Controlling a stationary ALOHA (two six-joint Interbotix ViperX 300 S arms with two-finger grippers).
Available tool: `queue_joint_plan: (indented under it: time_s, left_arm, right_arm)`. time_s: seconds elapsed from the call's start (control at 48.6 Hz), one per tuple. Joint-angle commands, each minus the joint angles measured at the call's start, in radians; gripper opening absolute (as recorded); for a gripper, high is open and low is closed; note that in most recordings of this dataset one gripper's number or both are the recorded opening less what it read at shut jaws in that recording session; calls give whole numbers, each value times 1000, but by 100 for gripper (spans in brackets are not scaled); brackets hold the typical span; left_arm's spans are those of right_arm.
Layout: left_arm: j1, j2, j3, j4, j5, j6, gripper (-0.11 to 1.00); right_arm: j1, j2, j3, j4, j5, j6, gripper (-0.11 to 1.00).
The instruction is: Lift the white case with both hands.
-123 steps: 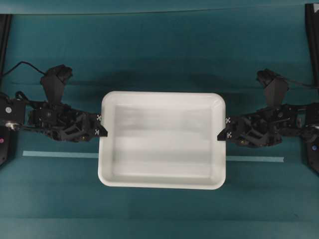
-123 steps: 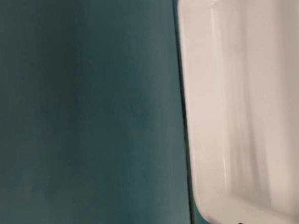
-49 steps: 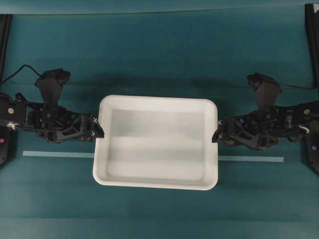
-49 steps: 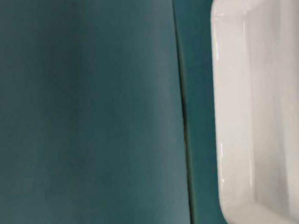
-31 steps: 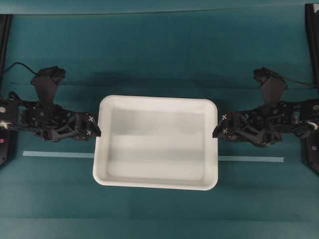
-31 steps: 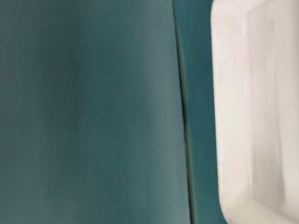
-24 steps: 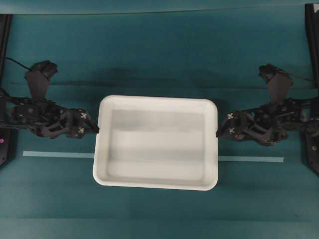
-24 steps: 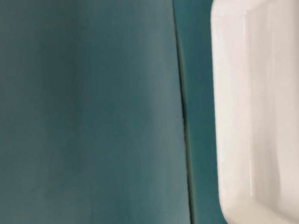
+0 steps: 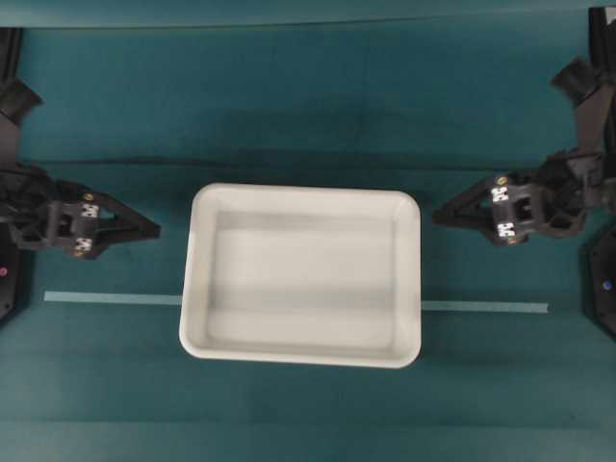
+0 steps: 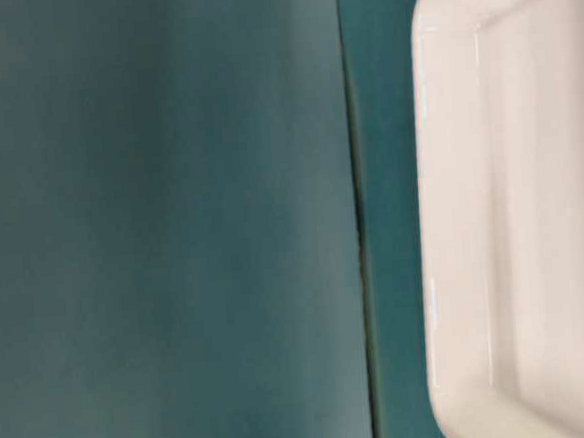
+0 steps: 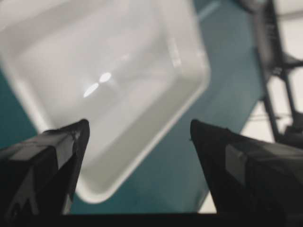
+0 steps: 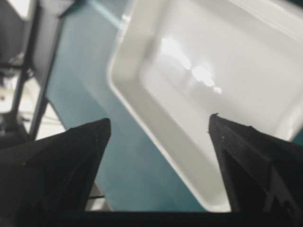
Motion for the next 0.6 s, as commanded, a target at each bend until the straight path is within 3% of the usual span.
queue_joint_plan:
  time_s: [0.0,0.288,0.576]
  left_arm:
    - [-3,-11,-48,3,2,58,92]
    - [-12,-58,-126,2,86,350,92]
    - [-12,-149,-144,2,86,543,92]
  right_arm:
    - [2,-9,-38,-8,3,-58,89]
    - [6,-77,-48,-11,0,-310,89]
    - [23,-192,-40,-17,-48,-581,89]
